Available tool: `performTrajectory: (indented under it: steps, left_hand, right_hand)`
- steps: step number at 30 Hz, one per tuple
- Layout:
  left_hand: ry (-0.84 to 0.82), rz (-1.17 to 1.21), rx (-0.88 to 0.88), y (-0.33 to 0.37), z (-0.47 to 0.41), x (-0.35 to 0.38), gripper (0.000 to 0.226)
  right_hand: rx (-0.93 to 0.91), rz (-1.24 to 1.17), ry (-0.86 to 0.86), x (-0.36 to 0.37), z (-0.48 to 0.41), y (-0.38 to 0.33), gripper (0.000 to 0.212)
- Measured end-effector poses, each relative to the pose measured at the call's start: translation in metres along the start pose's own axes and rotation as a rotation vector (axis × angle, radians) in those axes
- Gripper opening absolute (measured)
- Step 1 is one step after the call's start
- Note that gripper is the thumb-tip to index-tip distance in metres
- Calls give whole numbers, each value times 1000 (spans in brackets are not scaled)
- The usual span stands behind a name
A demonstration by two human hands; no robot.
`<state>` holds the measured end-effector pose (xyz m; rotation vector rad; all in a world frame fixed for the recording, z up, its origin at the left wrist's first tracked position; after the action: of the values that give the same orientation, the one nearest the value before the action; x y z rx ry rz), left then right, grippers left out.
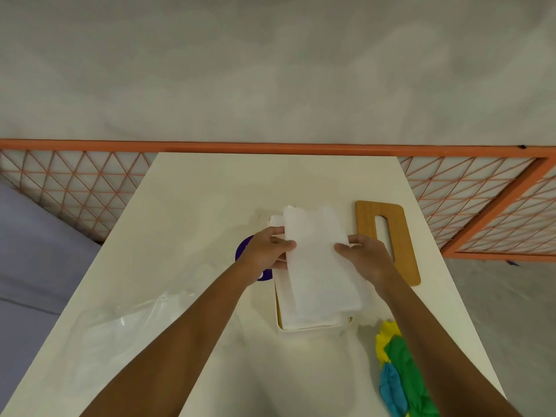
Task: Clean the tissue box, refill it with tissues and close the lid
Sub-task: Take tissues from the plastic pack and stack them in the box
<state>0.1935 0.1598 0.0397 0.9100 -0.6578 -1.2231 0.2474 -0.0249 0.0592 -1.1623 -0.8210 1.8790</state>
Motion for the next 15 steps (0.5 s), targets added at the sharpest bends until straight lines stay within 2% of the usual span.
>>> performTrajectory:
  steps: [2, 6, 11, 15]
  left_hand:
    - [5, 5, -2, -1, 0, 2, 43]
    - [115, -64, 64, -1, 0, -8, 42]
    - [251, -400, 172, -6, 5, -25, 42]
    - [253, -633, 238, 3, 9, -23, 54]
  right_hand:
    - [-26, 51, 14, -2, -3, 0, 31]
    - [-64, 109, -4, 8, -5, 0, 34]
    - [-202, 318, 41, 25, -1, 2, 39]
    - [-331, 548, 57, 32, 9, -3, 46]
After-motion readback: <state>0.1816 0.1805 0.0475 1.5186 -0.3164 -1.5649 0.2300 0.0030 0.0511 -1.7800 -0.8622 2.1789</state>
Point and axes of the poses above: each hand's wrist, its own z-axis away from the middle knuckle, its own x-axis out of the palm, y = z × x, the point moved 8 cm from there along -z, towards the middle knuckle, and after that the axes turned 1 degree about y, right-handed, at the moved point
